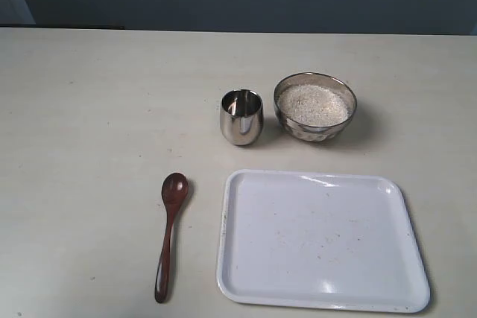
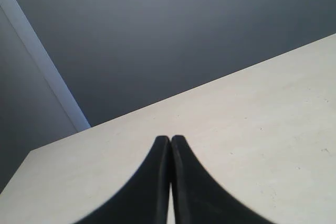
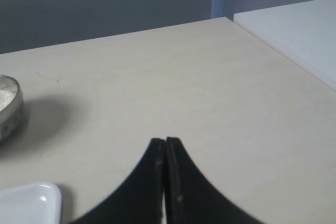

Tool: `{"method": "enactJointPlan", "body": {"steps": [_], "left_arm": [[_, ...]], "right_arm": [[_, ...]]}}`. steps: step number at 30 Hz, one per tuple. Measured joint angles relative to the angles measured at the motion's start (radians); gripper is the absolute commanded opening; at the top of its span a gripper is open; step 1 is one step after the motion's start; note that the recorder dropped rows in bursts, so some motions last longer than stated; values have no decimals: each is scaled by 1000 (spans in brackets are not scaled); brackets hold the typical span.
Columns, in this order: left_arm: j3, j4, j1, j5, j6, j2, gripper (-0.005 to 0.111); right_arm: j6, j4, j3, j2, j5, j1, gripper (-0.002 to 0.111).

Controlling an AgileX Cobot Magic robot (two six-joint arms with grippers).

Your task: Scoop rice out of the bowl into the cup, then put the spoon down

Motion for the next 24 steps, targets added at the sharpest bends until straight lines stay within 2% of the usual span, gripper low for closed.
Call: {"method": "enactJointPlan", "body": {"steps": [11,16,19,24], "left_arm": [[0,0,0,0,0,0,0],[0,0,0,0,0,0,0],[0,0,0,0,0,0,0],[0,0,0,0,0,0,0]], "right_arm": [[0,-13,0,0,-4,0,-1],[0,-59,2,0,-152,0,-1],[11,30,2,0,-304,0,-1],[67,342,2,0,-494,0,-1]]}}
